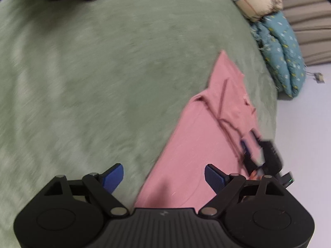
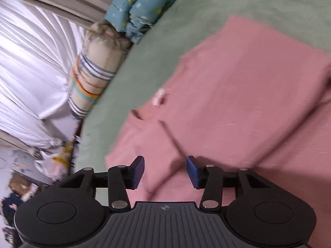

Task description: Fold clothes

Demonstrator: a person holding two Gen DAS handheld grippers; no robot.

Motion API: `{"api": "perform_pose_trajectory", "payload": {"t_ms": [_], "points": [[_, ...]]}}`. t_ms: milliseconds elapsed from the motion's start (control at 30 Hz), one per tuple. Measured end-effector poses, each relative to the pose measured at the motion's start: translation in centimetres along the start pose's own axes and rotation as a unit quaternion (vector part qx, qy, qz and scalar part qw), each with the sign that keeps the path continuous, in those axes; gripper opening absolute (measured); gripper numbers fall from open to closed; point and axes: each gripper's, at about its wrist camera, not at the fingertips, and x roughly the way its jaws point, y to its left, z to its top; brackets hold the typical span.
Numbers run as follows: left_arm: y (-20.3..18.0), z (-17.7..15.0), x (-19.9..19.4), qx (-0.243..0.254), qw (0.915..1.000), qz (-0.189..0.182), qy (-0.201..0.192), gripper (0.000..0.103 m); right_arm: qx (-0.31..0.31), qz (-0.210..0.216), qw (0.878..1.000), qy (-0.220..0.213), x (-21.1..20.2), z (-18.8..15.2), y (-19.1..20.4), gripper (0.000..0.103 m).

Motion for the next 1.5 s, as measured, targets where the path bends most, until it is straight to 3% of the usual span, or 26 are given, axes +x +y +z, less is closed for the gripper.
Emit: {"api": "perform_pose_trajectory", "payload": {"t_ms": [167, 300, 433, 533, 667, 700, 733, 767, 833, 967, 1067, 1167, 1267, 1300, 1367, 1500], "points": [[-5.9, 4.0, 3.5, 0.097, 0.9944, -0.007, -0.040, 0.085, -0.009, 0.005, 0.999, -0.033, -4.6, 0.5, -1.5, 0.045], [-12.2, 8.5, 8.5, 0.202, 0.9761, -0.021, -0.077, 0.079, -0.016, 0.001, 1.000, -0.024, -6.9, 2.2, -2.7, 0.045], [-16.8, 12.1, 15.5, 0.273, 0.9608, 0.002, -0.048, 0.045, -0.031, -0.014, 0.999, -0.027, -9.3, 4.2, -4.0, 0.045], [-17.9, 13.2, 18.7, 0.296, 0.9542, 0.032, -0.024, 0.042, -0.029, -0.021, 0.999, -0.032, -10.7, 5.4, -5.2, 0.045], [-17.4, 13.4, 19.7, 0.293, 0.9558, 0.022, -0.015, 0.042, -0.019, -0.021, 0.999, -0.036, -11.2, 6.2, -6.5, 0.045], [-17.3, 13.5, 19.8, 0.284, 0.9587, 0.015, -0.014, 0.036, -0.018, -0.024, 0.999, -0.036, -11.1, 6.3, -6.7, 0.045], [-17.1, 13.9, 19.8, 0.265, 0.9642, 0.007, -0.013, 0.012, -0.017, -0.025, 0.999, -0.035, -11.0, 6.4, -6.8, 0.045], [-16.9, 14.2, 19.8, 0.252, 0.9677, 0.000, -0.010, 0.006, -0.014, -0.026, 0.999, -0.032, -10.6, 6.6, -7.0, 0.045], [-17.1, 14.3, 19.7, 0.255, 0.9668, 0.000, -0.009, 0.006, -0.012, -0.028, 0.999, -0.031, -10.3, 6.8, -7.3, 0.045], [-18.2, 14.0, 19.6, 0.296, 0.9552, 0.003, -0.016, 0.004, -0.022, -0.033, 0.998, -0.045, -9.3, 8.5, -7.3, 0.046], [-17.8, 15.0, 19.7, 0.265, 0.9641, -0.014, -0.010, 0.004, -0.060, -0.047, 0.995, -0.062, -7.3, 12.4, -7.0, 0.046], [-17.3, 15.5, 20.3, 0.257, 0.9663, -0.004, -0.008, 0.004, -0.058, -0.061, 0.994, -0.071, -4.7, 16.3, -7.5, 0.046], [-17.5, 15.0, 20.5, 0.262, 0.9650, 0.001, -0.010, 0.004, -0.053, -0.089, 0.994, -0.035, -0.2, 20.4, -8.6, 0.046], [-17.5, 15.0, 20.4, 0.262, 0.9650, 0.001, -0.011, 0.004, -0.054, -0.091, 0.994, -0.024, 0.5, 20.9, -8.8, 0.044], [-17.5, 15.0, 20.5, 0.258, 0.9661, -0.003, -0.012, 0.004, -0.062, -0.081, 0.995, 0.018, 2.7, 22.0, -9.1, 0.001], [-17.8, 15.1, 20.9, 0.279, 0.9601, 0.005, -0.019, 0.004, -0.117, -0.116, 0.986, 0.035, 4.1, 22.6, -8.3, 0.002]]}}
